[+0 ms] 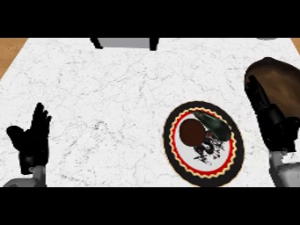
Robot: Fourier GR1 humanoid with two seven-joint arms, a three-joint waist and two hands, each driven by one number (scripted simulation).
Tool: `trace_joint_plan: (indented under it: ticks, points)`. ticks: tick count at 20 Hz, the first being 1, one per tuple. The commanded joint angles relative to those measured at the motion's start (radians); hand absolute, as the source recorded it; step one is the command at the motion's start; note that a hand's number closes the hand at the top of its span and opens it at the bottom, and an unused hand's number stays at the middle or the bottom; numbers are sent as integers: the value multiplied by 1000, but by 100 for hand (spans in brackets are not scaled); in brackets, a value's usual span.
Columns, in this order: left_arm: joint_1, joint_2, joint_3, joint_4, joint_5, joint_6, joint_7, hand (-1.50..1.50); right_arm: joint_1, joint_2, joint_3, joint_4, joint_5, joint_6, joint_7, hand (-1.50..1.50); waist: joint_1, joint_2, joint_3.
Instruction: Pick the cupcake from the plate and place it in the pan
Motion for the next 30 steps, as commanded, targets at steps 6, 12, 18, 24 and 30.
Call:
trace_joint_plan:
  ticks: [6, 12, 18, 24, 30]
  points:
    - [-184, 42, -113, -116, -50, -133, -51, 0, -184, 43, 346, 33, -139, 579, -107, 150, 101, 41, 1]
    - [-222, 68, -85, -98, -15, -176, -4, 0, -258, -165, 135, 189, -46, 711, -631, -150, -16, 30, -3]
    - [-250, 83, -75, -87, 1, -215, 15, 0, -458, -325, 82, 413, 72, 838, -858, -150, 6, 30, -7]
    - [-253, 56, -79, -65, -7, -203, 12, 0, -595, -462, 209, 384, 249, 849, -878, -150, -8, 23, -10]
    - [-213, 90, -42, -82, -2, -232, 9, 0, -757, -378, 241, 495, 276, 828, -858, -150, -15, 17, -11]
